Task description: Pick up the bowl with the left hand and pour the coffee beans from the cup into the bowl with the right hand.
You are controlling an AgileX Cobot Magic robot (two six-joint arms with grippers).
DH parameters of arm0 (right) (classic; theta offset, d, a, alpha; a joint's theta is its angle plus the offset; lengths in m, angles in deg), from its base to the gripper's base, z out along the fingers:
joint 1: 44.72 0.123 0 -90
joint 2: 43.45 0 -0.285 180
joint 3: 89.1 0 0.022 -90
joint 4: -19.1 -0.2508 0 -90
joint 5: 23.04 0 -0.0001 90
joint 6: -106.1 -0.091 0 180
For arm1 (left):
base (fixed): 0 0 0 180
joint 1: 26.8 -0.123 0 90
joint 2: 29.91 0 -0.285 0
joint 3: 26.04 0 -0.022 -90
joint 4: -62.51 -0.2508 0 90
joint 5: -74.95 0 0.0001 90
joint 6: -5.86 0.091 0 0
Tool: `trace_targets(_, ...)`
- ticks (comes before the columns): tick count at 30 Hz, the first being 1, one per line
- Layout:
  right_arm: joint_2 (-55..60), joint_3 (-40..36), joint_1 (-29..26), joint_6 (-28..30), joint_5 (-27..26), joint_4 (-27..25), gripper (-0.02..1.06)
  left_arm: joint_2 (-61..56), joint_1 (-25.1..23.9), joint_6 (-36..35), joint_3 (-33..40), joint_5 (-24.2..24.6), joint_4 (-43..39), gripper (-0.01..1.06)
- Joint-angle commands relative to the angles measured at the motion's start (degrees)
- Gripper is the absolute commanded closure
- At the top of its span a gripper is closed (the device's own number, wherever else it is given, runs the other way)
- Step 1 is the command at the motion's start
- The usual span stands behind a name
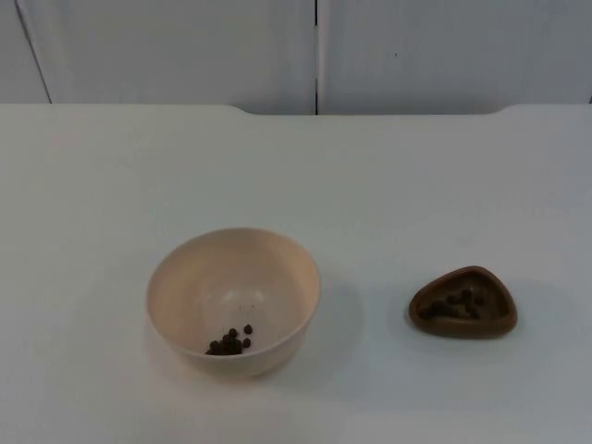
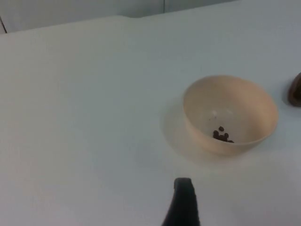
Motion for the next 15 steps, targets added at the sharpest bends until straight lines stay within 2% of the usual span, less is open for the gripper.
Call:
trace_targets(1, -0.2, -0.3, 0.0, 0.4, -0.9, 0.0, 0.29, -0.3, -0.1, 2.4, 0.4, 0.1, 0.3, 0.41)
trace_targets(15, -0.2, -0.3, 0.0, 0.1, -0.9, 0.3, 0.29, -0.3, -0.1, 3.3, 0.4, 0.1, 1.2, 0.41)
